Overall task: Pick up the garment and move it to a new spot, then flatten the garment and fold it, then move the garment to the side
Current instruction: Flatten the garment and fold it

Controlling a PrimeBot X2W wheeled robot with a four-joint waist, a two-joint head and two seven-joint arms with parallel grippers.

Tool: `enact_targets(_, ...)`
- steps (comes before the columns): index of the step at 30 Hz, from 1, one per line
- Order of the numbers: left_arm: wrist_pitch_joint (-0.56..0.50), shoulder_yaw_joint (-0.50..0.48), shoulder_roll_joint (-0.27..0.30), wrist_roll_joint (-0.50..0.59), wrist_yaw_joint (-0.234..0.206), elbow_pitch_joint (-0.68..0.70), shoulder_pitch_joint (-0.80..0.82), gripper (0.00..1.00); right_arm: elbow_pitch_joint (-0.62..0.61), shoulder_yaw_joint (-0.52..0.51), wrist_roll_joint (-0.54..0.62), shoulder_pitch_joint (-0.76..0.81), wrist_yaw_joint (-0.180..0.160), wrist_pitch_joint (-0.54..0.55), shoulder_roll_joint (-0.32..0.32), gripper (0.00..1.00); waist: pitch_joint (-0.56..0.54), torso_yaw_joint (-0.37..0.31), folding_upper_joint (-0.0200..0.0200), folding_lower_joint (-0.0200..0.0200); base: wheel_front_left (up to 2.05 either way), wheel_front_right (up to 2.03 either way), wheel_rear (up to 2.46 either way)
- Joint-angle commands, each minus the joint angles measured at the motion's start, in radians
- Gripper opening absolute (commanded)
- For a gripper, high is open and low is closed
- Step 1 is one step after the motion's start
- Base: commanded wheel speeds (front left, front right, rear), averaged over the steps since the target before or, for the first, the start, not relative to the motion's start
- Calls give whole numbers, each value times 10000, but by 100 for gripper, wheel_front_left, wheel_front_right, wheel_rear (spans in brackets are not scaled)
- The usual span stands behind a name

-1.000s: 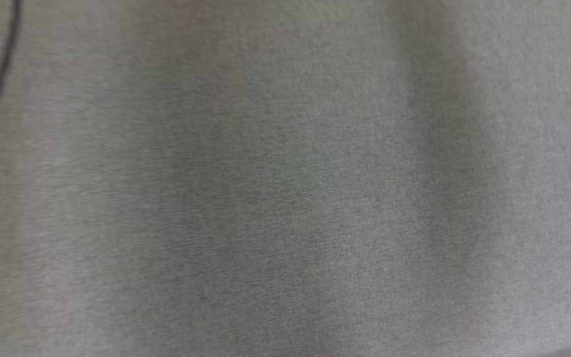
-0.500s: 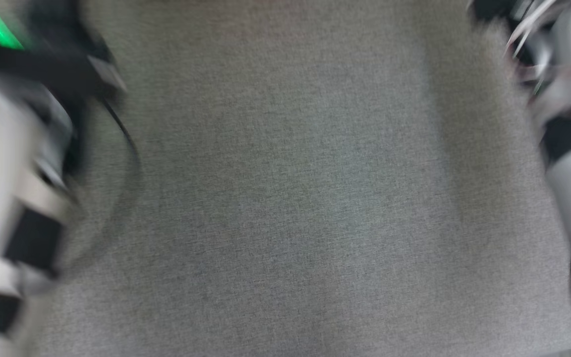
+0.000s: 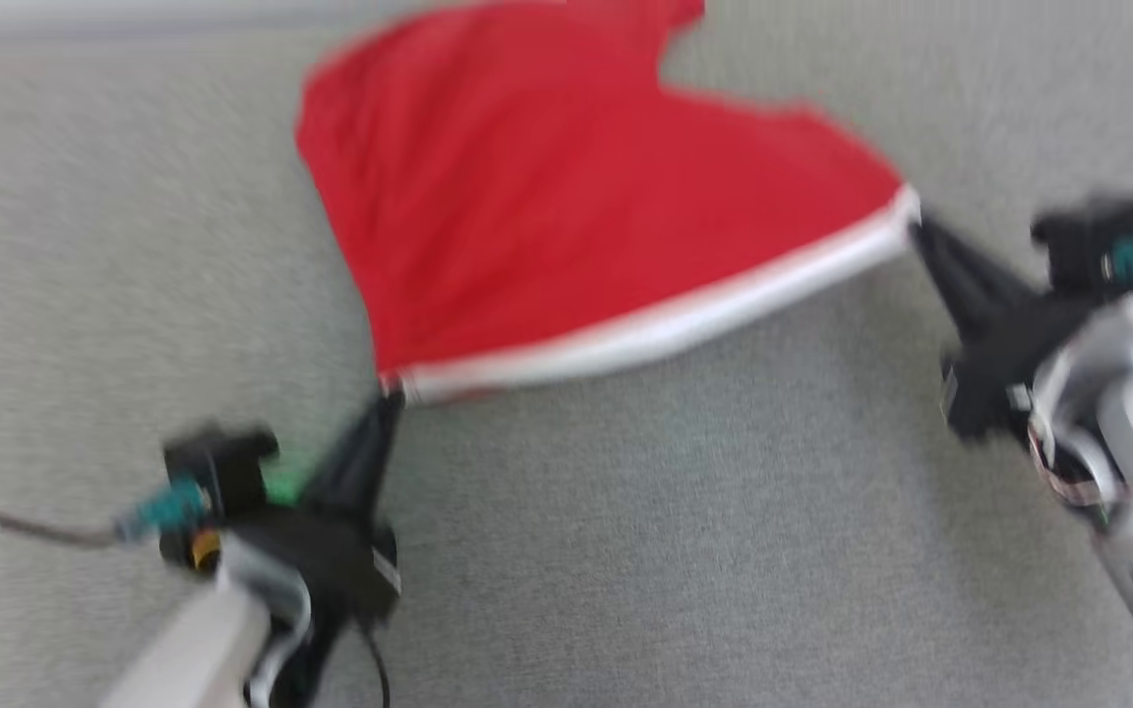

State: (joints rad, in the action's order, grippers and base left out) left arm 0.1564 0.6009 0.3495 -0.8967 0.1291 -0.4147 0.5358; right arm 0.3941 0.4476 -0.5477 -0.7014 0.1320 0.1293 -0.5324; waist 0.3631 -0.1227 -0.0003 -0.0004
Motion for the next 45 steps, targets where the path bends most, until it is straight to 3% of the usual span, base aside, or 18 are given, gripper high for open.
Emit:
enact_targets(1, -62, 111, 27, -91, 6, -75, -457, 0, -220, -57, -139, 449, -21, 182, -141, 0, -1411, 630, 3, 4, 0, 0, 0)
enact_targets(7, -242, 310, 506, -348, -93, 515, -1744, 0, -2444, -1323, -770, 3415, -21, 1943, -515, 0, -2474, 746, 3, 4, 0, 0, 0)
enact_targets(15, -556, 322, 1609, -572, -614, 2242, -3675, 0, -4716, -3063, -1038, 6964, -21, 4188, 291, 0, -3207, 739, 3, 4, 0, 0, 0)
enact_targets(20, -881, 570, 2558, -169, -1370, 3689, -4867, 0, -6379, -4089, -1146, 8961, -21, 5844, 769, 0, -3258, 846, 3, 4, 0, 0, 0)
enact_targets(24, -845, 426, 2806, -253, -1760, 4502, -5297, 0, -7501, -4672, -960, 9545, -21, 6355, 1186, 0, -3153, 936, 3, 4, 0, 0, 0)
enact_targets(32, -920, 306, 2428, -128, -1946, 4920, -4459, 0, -7411, -4404, -565, 8105, -21, 6112, 947, 0, -2722, 1235, 3, 4, 0, 0, 0)
enact_targets(45, -1344, 316, 803, 449, -2254, 3126, -1106, 0, -3995, -2624, -145, 2941, -20, 4432, -177, 0, -1183, 2136, 3, 4, 0, 0, 0)
